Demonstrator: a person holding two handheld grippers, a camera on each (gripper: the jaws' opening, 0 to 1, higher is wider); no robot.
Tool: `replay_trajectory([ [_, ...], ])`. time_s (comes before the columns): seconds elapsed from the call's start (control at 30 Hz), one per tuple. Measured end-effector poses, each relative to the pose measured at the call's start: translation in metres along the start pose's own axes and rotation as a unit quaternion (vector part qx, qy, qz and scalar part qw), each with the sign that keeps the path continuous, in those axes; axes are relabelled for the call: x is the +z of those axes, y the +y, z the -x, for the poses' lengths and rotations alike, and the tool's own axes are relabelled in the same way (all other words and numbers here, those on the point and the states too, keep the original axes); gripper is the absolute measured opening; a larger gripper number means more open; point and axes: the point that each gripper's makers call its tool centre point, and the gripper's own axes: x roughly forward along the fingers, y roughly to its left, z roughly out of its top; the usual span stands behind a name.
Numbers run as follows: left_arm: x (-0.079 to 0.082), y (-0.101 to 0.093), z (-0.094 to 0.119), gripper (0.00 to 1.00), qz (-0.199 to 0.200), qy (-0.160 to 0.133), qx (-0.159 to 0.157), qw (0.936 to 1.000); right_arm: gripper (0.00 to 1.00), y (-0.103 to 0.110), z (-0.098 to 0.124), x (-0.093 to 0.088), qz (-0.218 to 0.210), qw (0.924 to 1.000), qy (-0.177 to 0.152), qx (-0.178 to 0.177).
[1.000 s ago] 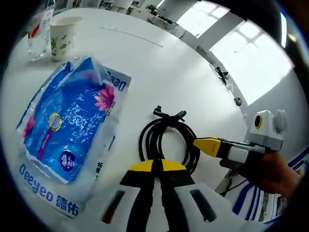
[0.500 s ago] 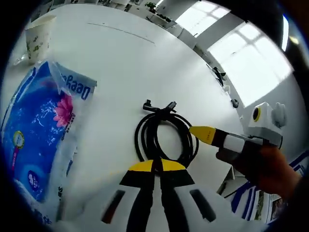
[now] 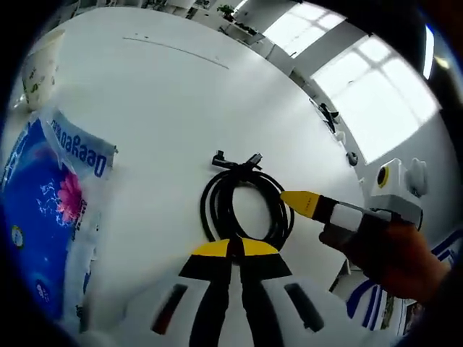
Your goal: Arrange the tabletop items into an orderly group along one side of the table until the central work area is clear of visible clutter.
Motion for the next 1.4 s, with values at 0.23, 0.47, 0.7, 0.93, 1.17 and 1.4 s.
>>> replay_trajectory([
  [0.23,-0.001,0.007,0.009,0.11,-0.023,-0.005,0.018,0.9995,0.02,-0.002,-0.001,-0.005,-0.020,0.9997,-0.003,-0.014],
  [0.47,-0.002,0.012,0.029,0.12,-0.028,-0.020,0.019,0.9992,0.08,0.000,0.005,-0.003,0.050,0.9985,-0.006,-0.020],
  [0.7,-0.009,0.029,0.049,0.10,-0.023,-0.026,0.029,0.9990,0.08,-0.003,0.011,-0.010,0.064,0.9975,0.002,-0.028],
  [0.93,-0.018,0.036,0.075,0.10,-0.009,-0.042,0.024,0.9988,0.08,0.000,0.021,-0.016,0.080,0.9963,0.005,-0.032],
  [1.17,-0.026,0.054,0.100,0.08,-0.004,-0.054,0.040,0.9977,0.07,0.005,0.029,-0.025,0.089,0.9955,0.004,-0.033],
  [1.4,-0.036,0.077,0.129,0.07,0.011,-0.067,0.061,0.9958,0.07,0.020,0.034,-0.042,0.107,0.9940,0.012,-0.020],
])
